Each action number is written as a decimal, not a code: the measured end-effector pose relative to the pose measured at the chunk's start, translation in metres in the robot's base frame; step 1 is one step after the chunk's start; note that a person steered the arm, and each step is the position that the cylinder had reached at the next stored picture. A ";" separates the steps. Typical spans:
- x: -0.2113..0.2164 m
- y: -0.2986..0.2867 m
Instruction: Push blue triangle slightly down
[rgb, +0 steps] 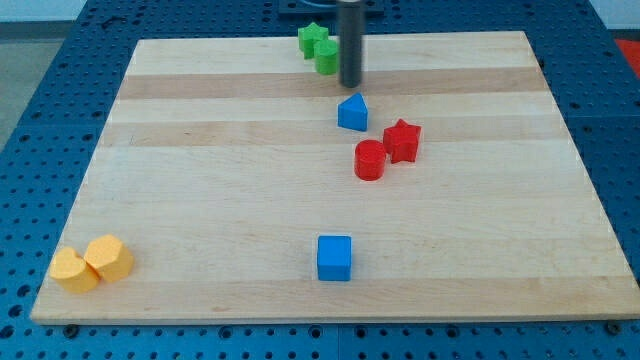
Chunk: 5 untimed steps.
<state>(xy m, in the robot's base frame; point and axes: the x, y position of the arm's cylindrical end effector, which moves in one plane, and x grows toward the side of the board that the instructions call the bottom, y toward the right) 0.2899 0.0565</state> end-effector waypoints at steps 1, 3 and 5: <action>0.020 0.029; 0.062 -0.042; 0.057 -0.085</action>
<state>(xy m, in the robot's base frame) 0.3469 -0.0287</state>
